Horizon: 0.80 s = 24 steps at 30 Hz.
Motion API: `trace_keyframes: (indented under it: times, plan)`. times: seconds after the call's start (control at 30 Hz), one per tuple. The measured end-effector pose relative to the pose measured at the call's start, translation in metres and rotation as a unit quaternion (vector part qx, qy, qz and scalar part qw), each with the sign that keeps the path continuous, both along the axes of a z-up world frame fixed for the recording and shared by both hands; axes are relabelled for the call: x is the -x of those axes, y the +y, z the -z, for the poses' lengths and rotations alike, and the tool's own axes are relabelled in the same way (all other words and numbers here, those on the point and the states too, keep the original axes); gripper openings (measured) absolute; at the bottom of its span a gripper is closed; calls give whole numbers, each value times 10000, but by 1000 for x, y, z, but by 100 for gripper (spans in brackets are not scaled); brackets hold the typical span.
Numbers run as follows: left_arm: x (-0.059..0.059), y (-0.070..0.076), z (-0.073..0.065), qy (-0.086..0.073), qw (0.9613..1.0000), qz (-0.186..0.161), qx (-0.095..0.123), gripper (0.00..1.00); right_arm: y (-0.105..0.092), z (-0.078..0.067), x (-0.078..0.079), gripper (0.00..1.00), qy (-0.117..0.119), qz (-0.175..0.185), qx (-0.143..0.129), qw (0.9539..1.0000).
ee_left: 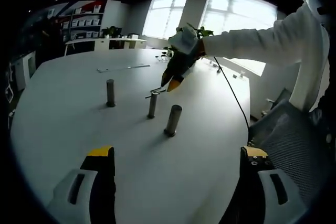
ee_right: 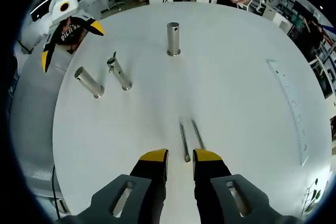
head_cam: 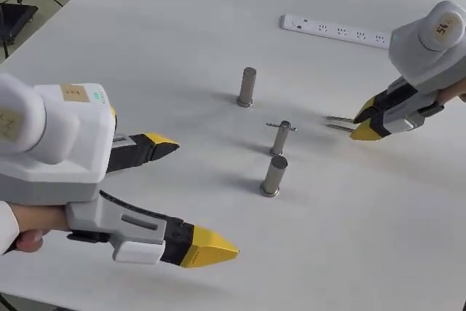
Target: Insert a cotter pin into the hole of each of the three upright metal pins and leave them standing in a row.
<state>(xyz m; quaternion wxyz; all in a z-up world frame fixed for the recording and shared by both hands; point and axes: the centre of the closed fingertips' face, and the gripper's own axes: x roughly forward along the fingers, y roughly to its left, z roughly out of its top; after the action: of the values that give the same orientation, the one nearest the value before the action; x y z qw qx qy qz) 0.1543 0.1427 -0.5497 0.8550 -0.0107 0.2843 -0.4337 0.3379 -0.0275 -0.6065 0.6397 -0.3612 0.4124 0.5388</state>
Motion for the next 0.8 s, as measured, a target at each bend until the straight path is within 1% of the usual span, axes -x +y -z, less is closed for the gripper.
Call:
trace_keyframes:
  times: [0.1,0.2,0.23,0.27,0.3,0.33,0.37,0.5,0.57,0.67,0.73,0.8]
  plan:
    - [-1,1,0,-8,10000,-25,-7,99,0,3,0,13,46,-9,58,10000]
    - [-1,2,0,106,9999,-112,12,99,0,6,2,10,104,-47,174,9998]
    - [-1,2,-1,90,9999,-111,24,99,-1,7,4,9,157,-82,238,9996]
    - [-1,2,-1,75,9999,-107,30,99,-2,8,4,7,153,-70,301,9994]
    - [-1,2,-1,77,9999,-101,23,99,-1,8,2,4,91,-110,360,9992]
    - [0,2,-1,79,9999,-99,20,99,-1,9,3,0,99,-137,402,9991]
    - [0,2,-1,79,9999,-94,16,99,0,10,5,0,124,-164,424,9989]
    - [2,3,1,88,9999,-96,-8,99,1,7,6,0,73,-327,583,9977]
    - [2,3,1,94,9999,-111,-9,99,0,6,9,0,23,-387,665,9970]
    - [2,4,1,100,9998,-152,6,99,1,5,10,0,-30,-375,804,9961]
    - [1,4,1,93,9998,-168,-3,99,0,5,11,0,-121,-525,916,9943]
    - [2,4,0,75,9998,-159,6,99,1,5,11,0,-159,-515,975,9938]
